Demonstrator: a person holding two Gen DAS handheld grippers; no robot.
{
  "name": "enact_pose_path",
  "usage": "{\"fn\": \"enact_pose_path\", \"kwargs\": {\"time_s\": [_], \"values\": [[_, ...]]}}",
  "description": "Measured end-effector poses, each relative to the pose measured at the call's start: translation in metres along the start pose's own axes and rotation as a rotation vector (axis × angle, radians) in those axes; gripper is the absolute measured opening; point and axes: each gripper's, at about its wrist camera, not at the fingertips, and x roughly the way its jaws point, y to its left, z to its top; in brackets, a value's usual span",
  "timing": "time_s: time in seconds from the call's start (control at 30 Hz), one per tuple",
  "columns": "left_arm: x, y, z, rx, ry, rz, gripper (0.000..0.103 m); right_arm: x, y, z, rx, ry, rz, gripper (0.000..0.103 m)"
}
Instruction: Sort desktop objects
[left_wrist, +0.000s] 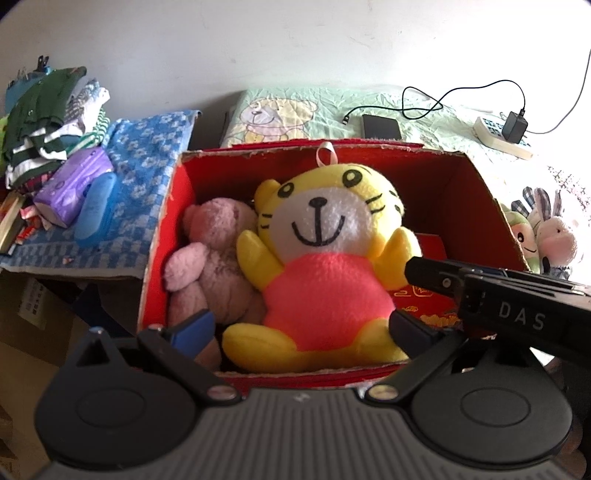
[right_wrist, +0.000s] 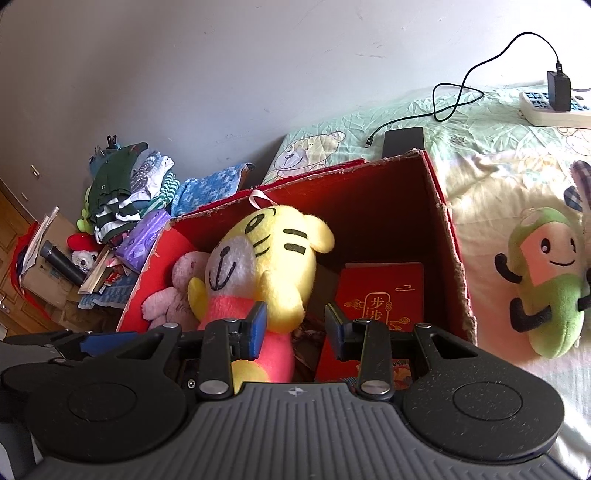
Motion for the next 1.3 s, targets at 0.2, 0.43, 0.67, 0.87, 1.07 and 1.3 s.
{"fn": "enact_pose_path", "kwargs": {"time_s": [0.2, 0.43, 0.67, 0.87, 1.07, 1.3], "values": [[-0.009, -0.005, -0.003, 0.000, -0.007, 0.017, 0.101, -0.011, -0.001, -0.003, -0.002, -0.016, 0.004, 0.039], [-0.023, -0.015, -0.010, 0.003, -0.032, -0.001, 0.099, -0.027, -0.007, -0.006, -0.013, -0.034, 0.048, 0.039], [-0.044, -0.037, -0.016, 0.008, -0.087, -0.009, 0.097, -0.044, -0.024, -0.003, 0.001, -0.046, 0.145, 0.039], [-0.049, -0.070, -0.014, 0.024, -0.099, -0.025, 0.097, -0.061, -0.050, 0.001, 0.006, -0.051, 0.176, 0.039], [-0.055, -0.114, -0.012, 0.075, -0.116, -0.097, 0.094, -0.085, -0.088, 0.004, 0.030, -0.071, 0.196, 0.039], [-0.053, -0.171, -0.007, 0.142, -0.121, -0.206, 0.092, -0.112, -0.142, 0.006, 0.100, -0.097, 0.181, 0.039]]}}
